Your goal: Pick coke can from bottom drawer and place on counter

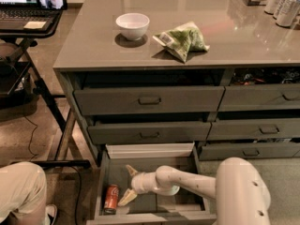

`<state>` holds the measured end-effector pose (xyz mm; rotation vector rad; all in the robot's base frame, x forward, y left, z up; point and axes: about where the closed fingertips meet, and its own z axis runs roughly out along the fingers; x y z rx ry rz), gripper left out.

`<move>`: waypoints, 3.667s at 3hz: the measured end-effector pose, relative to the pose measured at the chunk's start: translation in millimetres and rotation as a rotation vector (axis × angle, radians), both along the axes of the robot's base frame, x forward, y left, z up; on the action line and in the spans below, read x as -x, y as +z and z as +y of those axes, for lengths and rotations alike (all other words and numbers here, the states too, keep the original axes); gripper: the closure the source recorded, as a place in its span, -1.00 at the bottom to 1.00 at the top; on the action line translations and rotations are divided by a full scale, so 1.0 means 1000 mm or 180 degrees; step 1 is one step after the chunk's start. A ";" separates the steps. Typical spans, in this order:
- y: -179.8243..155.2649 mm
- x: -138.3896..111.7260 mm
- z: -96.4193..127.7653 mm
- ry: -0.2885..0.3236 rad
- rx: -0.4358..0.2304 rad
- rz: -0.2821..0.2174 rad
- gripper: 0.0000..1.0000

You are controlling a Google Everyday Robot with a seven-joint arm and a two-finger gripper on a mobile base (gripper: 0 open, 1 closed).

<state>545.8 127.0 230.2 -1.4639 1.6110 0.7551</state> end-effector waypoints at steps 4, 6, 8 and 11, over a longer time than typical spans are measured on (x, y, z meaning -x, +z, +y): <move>-0.076 0.018 0.059 0.0138 0.0127 0.0427 -1.00; -0.092 0.028 0.066 0.0149 0.0086 0.0561 -1.00; -0.098 0.030 0.067 0.0171 -0.0048 0.0609 -0.16; -0.038 0.018 0.015 0.0021 -0.0210 0.0280 1.00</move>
Offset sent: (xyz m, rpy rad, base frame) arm -0.0108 0.0564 -0.0675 -0.0518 0.1206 0.0313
